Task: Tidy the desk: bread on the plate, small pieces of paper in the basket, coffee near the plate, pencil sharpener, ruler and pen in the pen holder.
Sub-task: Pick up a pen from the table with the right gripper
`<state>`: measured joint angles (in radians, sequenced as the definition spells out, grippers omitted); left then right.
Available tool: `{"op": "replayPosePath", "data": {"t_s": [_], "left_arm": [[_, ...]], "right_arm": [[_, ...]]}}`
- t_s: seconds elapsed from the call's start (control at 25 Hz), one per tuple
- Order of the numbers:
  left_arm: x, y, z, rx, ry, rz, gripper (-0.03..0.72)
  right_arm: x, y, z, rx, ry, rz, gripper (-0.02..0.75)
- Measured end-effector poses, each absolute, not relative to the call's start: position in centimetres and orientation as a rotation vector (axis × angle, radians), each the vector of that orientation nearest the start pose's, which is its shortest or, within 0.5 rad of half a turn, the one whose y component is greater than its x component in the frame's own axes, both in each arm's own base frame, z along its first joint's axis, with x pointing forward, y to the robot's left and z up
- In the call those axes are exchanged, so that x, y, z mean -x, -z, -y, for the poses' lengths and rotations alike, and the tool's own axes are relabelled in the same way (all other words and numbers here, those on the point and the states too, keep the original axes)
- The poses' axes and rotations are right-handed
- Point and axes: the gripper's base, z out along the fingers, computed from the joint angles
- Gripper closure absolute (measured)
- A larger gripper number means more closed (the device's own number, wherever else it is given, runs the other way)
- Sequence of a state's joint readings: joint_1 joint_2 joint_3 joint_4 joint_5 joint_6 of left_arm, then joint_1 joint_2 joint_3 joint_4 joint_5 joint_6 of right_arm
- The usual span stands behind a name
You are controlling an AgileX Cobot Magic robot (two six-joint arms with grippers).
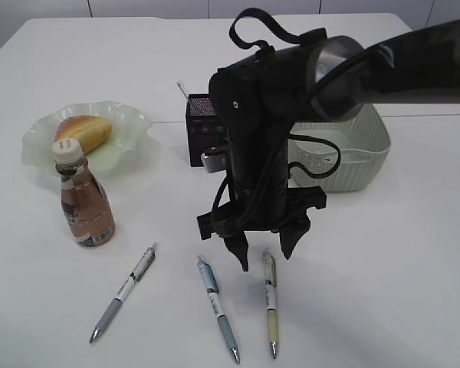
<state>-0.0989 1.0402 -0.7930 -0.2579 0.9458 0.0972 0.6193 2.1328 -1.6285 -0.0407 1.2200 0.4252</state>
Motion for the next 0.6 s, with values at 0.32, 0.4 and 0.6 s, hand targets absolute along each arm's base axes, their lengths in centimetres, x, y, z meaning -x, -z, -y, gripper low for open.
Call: {"op": "replayPosePath", "data": {"t_s": [0.32,0.4,0.6], "left_arm": [[-18.0,-28.9,3.7,-0.125,0.328,-2.658,0.256],[-18.0,-28.9,3.7,-0.125,0.328,-2.658,0.256],[-18.0,-28.9,3.7,-0.125,0.328,-2.658,0.256]], "right_arm": [[-35.1,-15.8,-22.3,0.201,0.036,-3.224,0.28],[-35.2,-15.8,-22.4,0.198,0.028,-3.222,0.28],[-35.2,-14.3,-22.7,0.178,0.005,-3.258,0.28]]}}
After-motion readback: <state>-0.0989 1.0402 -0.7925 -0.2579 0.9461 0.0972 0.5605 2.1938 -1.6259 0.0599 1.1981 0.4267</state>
